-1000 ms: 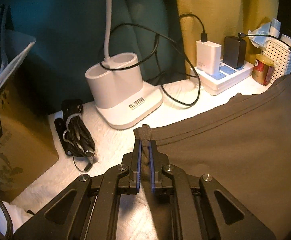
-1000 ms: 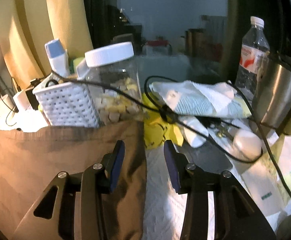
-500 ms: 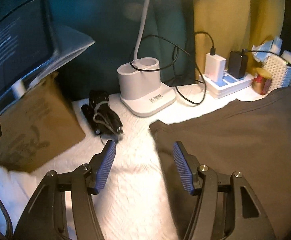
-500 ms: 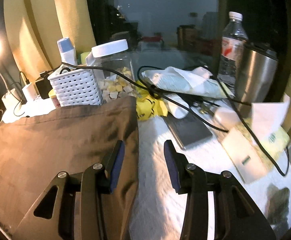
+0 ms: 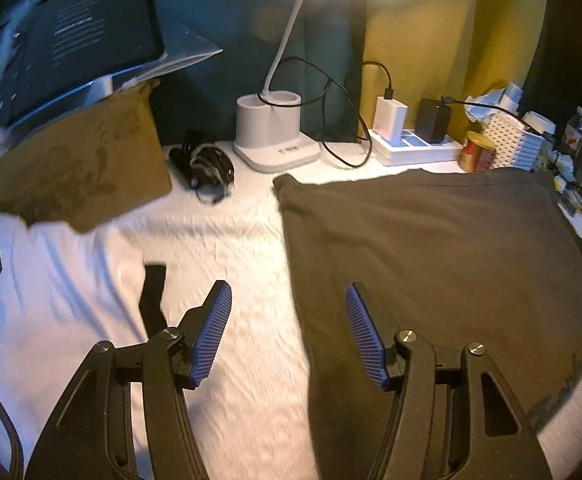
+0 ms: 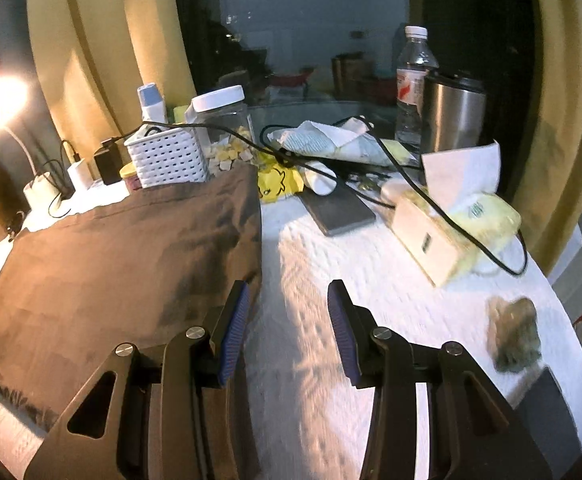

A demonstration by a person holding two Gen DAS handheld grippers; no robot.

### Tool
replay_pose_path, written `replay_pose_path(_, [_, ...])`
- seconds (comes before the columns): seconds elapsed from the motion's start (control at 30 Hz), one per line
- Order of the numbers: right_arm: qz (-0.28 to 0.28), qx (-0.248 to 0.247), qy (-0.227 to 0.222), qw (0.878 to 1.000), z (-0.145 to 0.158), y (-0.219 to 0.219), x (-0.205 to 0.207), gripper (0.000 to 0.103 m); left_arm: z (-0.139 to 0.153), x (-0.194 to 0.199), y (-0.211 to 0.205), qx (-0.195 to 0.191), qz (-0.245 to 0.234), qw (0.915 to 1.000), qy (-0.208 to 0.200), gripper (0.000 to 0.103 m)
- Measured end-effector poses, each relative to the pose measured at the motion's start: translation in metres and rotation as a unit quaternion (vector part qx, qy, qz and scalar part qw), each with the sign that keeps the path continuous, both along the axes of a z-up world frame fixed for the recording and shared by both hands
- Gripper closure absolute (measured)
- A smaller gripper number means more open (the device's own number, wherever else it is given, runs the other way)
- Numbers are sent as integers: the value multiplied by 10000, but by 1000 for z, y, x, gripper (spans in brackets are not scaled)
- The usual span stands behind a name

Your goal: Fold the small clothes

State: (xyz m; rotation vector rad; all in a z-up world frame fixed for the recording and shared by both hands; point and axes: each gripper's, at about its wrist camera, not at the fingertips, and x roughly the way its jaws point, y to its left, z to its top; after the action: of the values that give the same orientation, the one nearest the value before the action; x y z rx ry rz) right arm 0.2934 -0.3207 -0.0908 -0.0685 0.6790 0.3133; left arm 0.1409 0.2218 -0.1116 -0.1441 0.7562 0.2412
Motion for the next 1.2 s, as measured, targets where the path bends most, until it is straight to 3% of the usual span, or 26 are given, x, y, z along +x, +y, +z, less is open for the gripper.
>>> replay_pose_path(0.3, [33,71,162,9998,-13,-17,-44,60,-4,-42,-17,-360,-47,9992,-163,44])
replay_pose_path(0.53, [185,-134,341,9992,-30,-22,-78,60,-10,-68,-33,-557,-254,9981,-89,44])
replay_pose_path(0.77, [374,-33,457,9982,-43,-25,-95,60,-21,-93,-40,-661,-219,9975,67,44])
replay_pose_path(0.87, [470,4,472,9978,-46,-23,-96,71,-25,-99,-44,-719,-230,9970,145,44])
replay_pose_path(1.13, [793,-20,577,9952,-47,-10,-83,80,-30,-107,-62,-725,-452,9960,276,44])
replay_pose_path(1.17, [805,-17,590,9950,-48,-10,-81,96,-31,-107,-63,-732,-459,9958,302,44])
replay_pose_path(1.2, [755,10,626,9952,-48,-11,-79,100,-32,-107,-64,-739,-465,9957,326,44])
